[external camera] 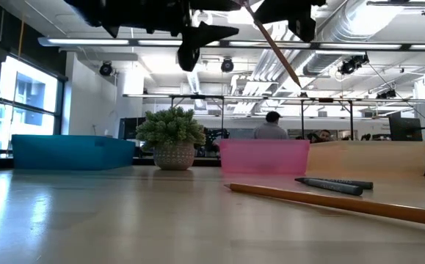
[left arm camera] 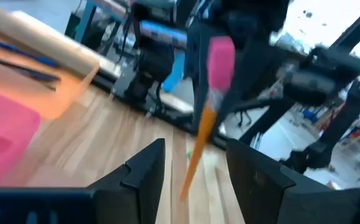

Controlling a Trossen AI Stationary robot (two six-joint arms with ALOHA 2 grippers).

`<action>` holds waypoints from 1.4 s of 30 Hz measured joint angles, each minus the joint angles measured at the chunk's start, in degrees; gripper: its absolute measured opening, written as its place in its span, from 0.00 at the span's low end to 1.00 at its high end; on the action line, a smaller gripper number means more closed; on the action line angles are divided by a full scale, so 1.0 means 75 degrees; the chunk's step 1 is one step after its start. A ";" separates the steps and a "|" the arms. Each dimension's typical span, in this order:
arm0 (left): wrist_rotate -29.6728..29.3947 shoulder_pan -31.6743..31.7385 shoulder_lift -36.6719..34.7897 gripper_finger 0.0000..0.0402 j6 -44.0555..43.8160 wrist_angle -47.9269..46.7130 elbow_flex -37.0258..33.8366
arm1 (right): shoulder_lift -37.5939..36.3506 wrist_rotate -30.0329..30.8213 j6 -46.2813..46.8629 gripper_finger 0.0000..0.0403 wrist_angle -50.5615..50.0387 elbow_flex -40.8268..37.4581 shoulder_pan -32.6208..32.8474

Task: Sort crayons/erasers/pens/pencils in bins
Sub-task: Put the orange pencil into the blue bin

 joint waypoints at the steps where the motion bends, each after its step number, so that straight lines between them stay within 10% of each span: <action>1: 0.0002 0.0030 0.0000 0.39 -0.0028 0.0112 0.0000 | 0.0000 -0.0019 -0.0060 0.00 0.0058 0.0000 0.0000; 42: 0.0280 0.0693 -0.0012 0.39 0.0054 0.1480 0.0000 | 0.0006 -0.0979 -0.0314 0.00 0.0946 0.0000 -0.1013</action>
